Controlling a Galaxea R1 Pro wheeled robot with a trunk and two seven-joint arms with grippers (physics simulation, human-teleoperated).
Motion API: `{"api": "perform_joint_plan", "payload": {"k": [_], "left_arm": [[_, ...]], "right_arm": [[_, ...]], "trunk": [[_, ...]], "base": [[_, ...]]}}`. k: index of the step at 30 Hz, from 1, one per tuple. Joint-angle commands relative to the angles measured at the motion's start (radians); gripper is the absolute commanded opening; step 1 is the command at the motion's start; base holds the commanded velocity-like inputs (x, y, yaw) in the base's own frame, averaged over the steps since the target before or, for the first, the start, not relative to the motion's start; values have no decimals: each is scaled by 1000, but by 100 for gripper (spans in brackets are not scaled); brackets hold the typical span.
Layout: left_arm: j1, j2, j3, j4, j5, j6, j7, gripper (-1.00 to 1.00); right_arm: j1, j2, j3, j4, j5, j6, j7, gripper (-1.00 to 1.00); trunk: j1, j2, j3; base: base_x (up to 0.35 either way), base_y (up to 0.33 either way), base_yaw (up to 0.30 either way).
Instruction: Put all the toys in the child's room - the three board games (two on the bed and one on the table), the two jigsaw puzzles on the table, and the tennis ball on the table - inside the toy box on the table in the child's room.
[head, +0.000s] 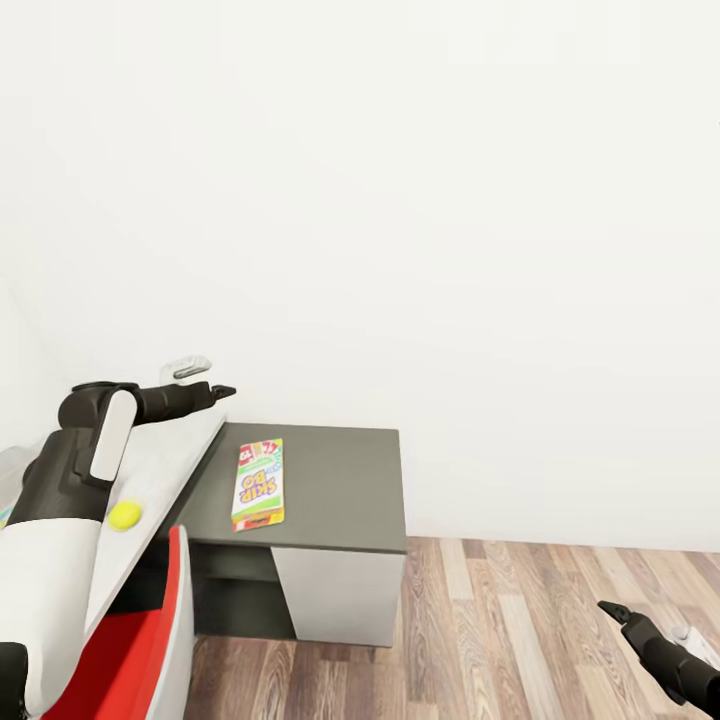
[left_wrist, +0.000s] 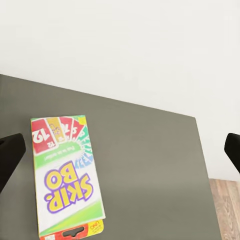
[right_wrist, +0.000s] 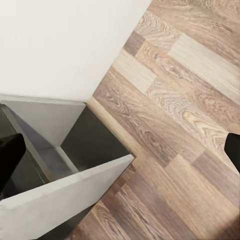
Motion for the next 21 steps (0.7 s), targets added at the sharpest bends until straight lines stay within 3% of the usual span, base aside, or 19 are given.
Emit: {"api": "perform_joint_plan", "payload": {"k": [1, 12, 21], "left_arm": [[-1, 0, 2, 3, -9, 4, -10, 100], [-1, -1, 0, 48, -9, 6, 30, 100], [-1, -2, 0, 49, -7, 8, 52, 100]], "right_arm": [[-1, 0, -3, 0, 1, 6, 3, 100], [-1, -5, -4, 0, 1, 7, 7, 100], [-1, -4, -3, 0, 1, 5, 3, 100]], "trunk": [[1, -2, -2], [1, -2, -2], [1, -2, -2]], "base": [[216, 0, 0], [245, 0, 0], [40, -23, 0]]}}
